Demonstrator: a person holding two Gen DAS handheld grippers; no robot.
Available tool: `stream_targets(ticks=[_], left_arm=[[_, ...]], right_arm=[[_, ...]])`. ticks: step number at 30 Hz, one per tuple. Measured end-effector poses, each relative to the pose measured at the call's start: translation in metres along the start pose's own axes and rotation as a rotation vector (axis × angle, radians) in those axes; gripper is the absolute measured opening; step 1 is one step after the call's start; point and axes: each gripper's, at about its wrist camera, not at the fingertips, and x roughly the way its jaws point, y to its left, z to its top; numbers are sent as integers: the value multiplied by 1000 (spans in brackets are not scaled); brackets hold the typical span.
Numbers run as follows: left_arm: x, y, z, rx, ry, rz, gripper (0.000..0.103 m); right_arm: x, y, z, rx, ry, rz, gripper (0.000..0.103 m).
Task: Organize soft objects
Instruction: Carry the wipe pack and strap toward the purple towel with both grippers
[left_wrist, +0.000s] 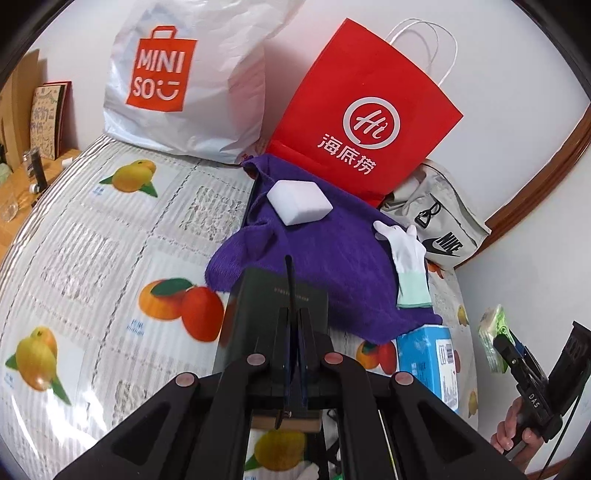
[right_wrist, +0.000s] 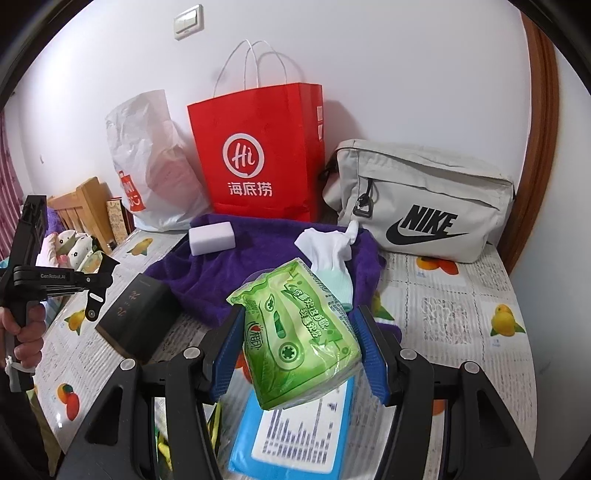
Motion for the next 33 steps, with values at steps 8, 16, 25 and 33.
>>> stream_targets(ticks=[8, 16, 25, 33], left_arm=[[21, -7, 18, 14, 15, -7, 4], [39, -11, 35, 24, 24, -7, 4], [66, -12, 58, 3, 42, -42, 4], [99, -5, 75, -63, 69, -13, 4]], right_arm=[[32, -6, 12, 6, 27, 3, 58], [64, -15, 23, 19, 55, -1, 58], [107, -21, 31, 13, 116, -13, 58], [144, -30, 36, 11, 180, -15, 58]])
